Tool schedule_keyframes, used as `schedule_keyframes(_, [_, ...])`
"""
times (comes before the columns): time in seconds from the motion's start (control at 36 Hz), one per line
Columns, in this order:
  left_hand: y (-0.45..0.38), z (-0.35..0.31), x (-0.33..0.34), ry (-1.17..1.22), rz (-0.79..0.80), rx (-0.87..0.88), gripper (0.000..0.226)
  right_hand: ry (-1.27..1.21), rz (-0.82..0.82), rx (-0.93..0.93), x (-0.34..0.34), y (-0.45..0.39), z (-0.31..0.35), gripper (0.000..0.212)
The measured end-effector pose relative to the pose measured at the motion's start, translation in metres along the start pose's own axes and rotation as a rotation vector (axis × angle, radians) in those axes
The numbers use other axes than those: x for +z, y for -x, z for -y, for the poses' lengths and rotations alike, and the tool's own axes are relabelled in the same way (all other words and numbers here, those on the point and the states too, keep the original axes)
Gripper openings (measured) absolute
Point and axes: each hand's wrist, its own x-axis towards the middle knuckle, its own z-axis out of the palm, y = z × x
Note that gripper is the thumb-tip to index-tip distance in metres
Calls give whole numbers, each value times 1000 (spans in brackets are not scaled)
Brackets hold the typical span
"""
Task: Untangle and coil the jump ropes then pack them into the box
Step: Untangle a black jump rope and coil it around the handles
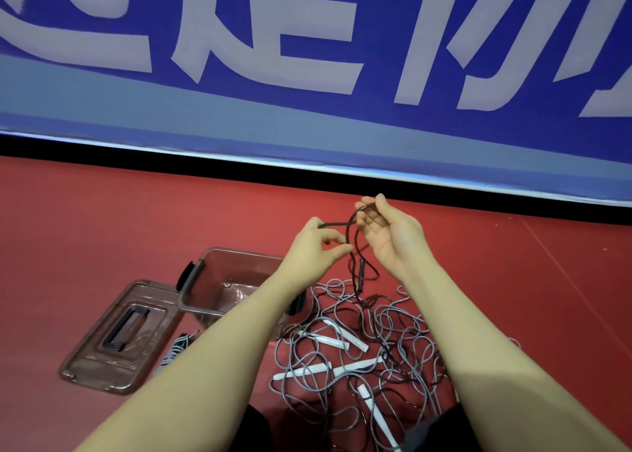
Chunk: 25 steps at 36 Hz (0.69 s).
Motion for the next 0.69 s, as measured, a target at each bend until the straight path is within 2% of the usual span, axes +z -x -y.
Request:
schedule_keyframes(0.08, [-4, -1, 1, 18, -114, -21, 13, 206, 50, -25, -3, -2, -2, 19])
schedule_keyframes(0.14, [-8, -3, -1, 60, -179, -34, 12, 561, 81, -25, -10, -1, -9, 12])
schedule_keyframes(0.19, [-11, -4, -4, 72, -212, -33, 12, 1010, 132, -36, -20, -3, -19, 17])
schedule_keyframes(0.25, [-13, -4, -6, 68, -217, -10, 11, 1234, 188, 7, -30, -3, -26, 27])
schedule_keyframes(0.36, [-14, -6, -10, 76, -236, -8, 13, 1306, 270, 89, -41, -1, -28, 34])
schedule_keyframes(0.47, [-17, -10, -16, 135, -267, 1, 9, 1293, 259, 74, -42, 2, -30, 6])
schedule_keyframes(0.53, [-16, -11, -16, 135, -255, 8, 10, 1224, 228, 67, -41, 2, -29, 9])
schedule_keyframes(0.61, [-13, -8, -15, 108, -177, -16, 17, 1119, 175, 10, -35, -1, -26, 14])
schedule_keyframes(0.69, [-8, -2, -11, 45, -16, -55, 23, 880, 81, -73, -24, -4, -21, 15])
